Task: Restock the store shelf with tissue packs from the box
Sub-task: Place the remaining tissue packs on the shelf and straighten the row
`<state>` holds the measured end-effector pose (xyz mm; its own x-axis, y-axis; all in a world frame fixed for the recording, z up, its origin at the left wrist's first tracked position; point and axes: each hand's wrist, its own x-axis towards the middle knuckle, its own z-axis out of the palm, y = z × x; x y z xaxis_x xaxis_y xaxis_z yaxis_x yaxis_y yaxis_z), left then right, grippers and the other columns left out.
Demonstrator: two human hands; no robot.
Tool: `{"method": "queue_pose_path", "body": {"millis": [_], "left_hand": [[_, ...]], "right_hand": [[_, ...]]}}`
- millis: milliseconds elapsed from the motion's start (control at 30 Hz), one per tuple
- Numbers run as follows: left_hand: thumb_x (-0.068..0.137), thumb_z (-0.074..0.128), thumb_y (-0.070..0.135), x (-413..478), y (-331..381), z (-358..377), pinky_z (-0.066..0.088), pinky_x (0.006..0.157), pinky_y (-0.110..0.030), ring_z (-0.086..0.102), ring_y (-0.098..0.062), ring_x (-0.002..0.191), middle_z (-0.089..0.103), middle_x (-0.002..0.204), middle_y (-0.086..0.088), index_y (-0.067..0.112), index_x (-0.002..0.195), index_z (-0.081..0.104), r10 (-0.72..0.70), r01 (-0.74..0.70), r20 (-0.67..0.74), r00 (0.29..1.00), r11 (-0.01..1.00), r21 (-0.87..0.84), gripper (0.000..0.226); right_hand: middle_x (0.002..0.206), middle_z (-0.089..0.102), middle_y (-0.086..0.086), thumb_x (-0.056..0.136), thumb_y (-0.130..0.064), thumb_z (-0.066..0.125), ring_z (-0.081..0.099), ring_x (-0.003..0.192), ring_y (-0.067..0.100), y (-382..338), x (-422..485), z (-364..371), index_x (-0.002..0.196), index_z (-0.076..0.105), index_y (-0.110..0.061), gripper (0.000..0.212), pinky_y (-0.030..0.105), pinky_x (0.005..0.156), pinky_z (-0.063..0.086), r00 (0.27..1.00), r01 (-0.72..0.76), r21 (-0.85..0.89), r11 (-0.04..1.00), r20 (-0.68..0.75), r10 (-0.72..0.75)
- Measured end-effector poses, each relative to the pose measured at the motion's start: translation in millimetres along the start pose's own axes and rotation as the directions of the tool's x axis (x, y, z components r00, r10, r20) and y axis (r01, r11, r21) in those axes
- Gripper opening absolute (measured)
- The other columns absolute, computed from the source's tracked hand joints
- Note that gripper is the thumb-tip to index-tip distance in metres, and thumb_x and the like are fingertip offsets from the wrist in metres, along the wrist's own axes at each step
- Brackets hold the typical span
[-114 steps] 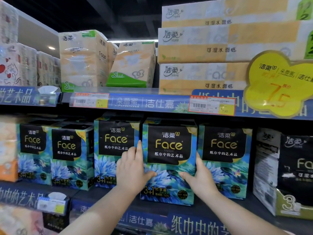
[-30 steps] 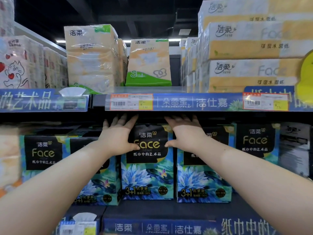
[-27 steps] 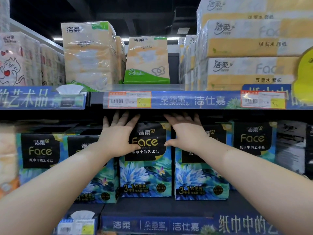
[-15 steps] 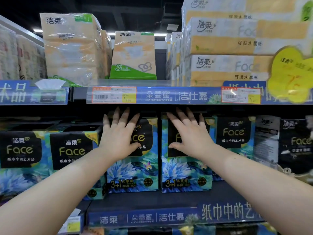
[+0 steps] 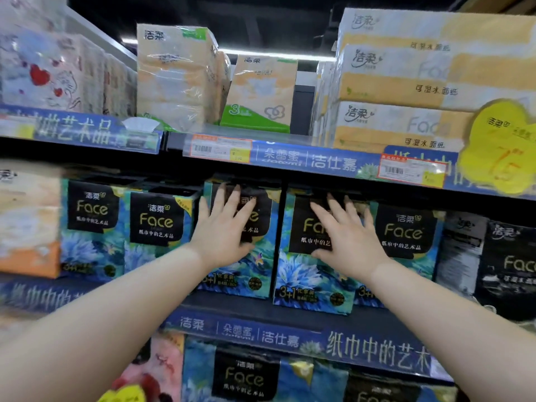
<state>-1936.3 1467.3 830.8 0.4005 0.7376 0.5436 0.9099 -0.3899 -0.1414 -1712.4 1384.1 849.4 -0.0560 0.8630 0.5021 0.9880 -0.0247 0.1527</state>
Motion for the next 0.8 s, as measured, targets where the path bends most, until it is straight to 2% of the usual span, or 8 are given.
{"method": "queue_pose_path", "body": {"millis": [100,233,433,533,667,800], "left_hand": [[0.087,0.048,0.059,-17.8,11.6,-7.5,-0.002,0.114,-0.059,-0.015,-0.033,0.145,-0.013,0.159,-0.005,0.028,0.151,-0.004,-0.048,0.047,0.104,0.993,0.999,0.009,0.087],[0.088,0.046,0.059,-51.4,30.1,-17.1,-0.003,0.114,-0.059,-0.016,-0.031,0.145,-0.016,0.159,-0.003,0.029,0.150,-0.008,-0.119,0.111,0.257,0.959,0.993,0.047,0.087],[0.087,0.045,0.062,-139.0,32.3,-21.9,0.001,0.114,-0.060,-0.009,-0.033,0.147,-0.008,0.160,-0.005,0.028,0.151,-0.005,-0.244,0.202,0.364,0.899,0.968,0.150,0.088],[0.087,0.044,0.062,-192.1,21.0,-28.9,0.003,0.114,-0.061,-0.008,-0.033,0.147,-0.007,0.160,-0.005,0.027,0.151,-0.003,-0.333,0.262,0.416,0.846,0.940,0.220,0.086],[0.087,0.045,0.061,-265.1,-2.2,-37.7,0.003,0.115,-0.060,-0.007,-0.033,0.147,-0.007,0.160,-0.006,0.027,0.151,-0.004,-0.458,0.362,0.492,0.741,0.889,0.282,0.087],[0.090,0.043,0.057,-322.7,-33.0,-46.5,0.007,0.115,-0.057,-0.006,-0.031,0.147,-0.007,0.160,-0.003,0.029,0.151,-0.007,-0.546,0.460,0.517,0.660,0.837,0.297,0.083]], "right_hand": [[0.161,-0.006,-0.001,0.090,-0.048,0.054,-0.008,0.148,0.028,0.4,-15.1,-3.2,0.151,0.001,-0.034,0.082,0.055,0.116,-0.003,0.997,0.035,0.012,0.999,0.073,-0.036],[0.161,-0.006,-0.004,0.092,-0.047,0.051,-0.009,0.148,0.026,-0.4,-35.3,-3.0,0.151,-0.001,-0.035,0.079,0.054,0.117,-0.001,0.981,0.047,0.080,0.996,0.183,-0.061],[0.161,-0.006,-0.004,0.091,-0.046,0.054,-0.008,0.148,0.027,-30.2,-70.4,9.2,0.151,0.000,-0.034,0.081,0.055,0.117,0.002,0.938,0.142,0.202,0.969,0.285,-0.197],[0.161,-0.005,-0.004,0.091,-0.045,0.055,-0.007,0.148,0.027,-65.0,-87.1,19.9,0.151,0.001,-0.036,0.081,0.056,0.117,0.002,0.903,0.213,0.302,0.929,0.303,-0.305],[0.161,0.000,-0.002,0.089,-0.045,0.057,-0.004,0.148,0.028,-122.9,-115.8,31.8,0.151,0.005,-0.034,0.081,0.057,0.116,0.001,0.850,0.311,0.403,0.861,0.287,-0.442],[0.161,0.007,-0.001,0.087,-0.048,0.058,0.002,0.148,0.029,-180.7,-138.6,35.8,0.151,0.008,-0.032,0.083,0.059,0.115,0.005,0.797,0.405,0.441,0.801,0.258,-0.546]]}}
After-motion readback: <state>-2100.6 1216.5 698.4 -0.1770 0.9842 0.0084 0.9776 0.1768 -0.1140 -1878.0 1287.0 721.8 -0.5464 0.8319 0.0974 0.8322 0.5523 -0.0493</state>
